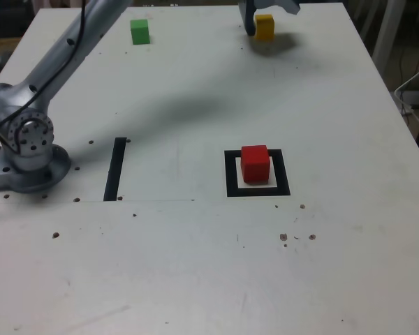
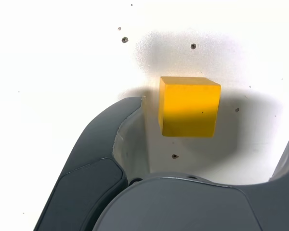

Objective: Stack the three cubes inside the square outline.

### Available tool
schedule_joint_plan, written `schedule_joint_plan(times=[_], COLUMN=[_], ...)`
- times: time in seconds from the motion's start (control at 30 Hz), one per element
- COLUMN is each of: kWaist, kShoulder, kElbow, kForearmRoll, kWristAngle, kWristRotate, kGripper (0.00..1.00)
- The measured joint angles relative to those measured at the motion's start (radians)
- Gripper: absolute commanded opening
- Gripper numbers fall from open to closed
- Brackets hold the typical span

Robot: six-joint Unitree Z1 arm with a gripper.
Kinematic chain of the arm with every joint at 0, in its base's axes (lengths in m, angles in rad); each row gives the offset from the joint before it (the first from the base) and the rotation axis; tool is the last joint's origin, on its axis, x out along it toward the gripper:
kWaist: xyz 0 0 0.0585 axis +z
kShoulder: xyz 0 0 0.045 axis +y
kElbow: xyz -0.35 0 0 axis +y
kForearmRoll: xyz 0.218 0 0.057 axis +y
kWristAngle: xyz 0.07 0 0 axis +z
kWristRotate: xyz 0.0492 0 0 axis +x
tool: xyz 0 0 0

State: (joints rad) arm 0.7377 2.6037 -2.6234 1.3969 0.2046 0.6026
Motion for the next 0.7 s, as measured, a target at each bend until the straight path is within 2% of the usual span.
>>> schedule_joint_plan(times=[0.5, 0.7], kWaist=[0.0, 0.0], kShoulder=[0.017, 0.028], kElbow=[0.0, 0.0], kForearmRoll=[-0.006, -0.005], kWristAngle=[0.0, -0.028], kWristRotate=[-0.004, 0.007], kGripper=[0.95, 0.95])
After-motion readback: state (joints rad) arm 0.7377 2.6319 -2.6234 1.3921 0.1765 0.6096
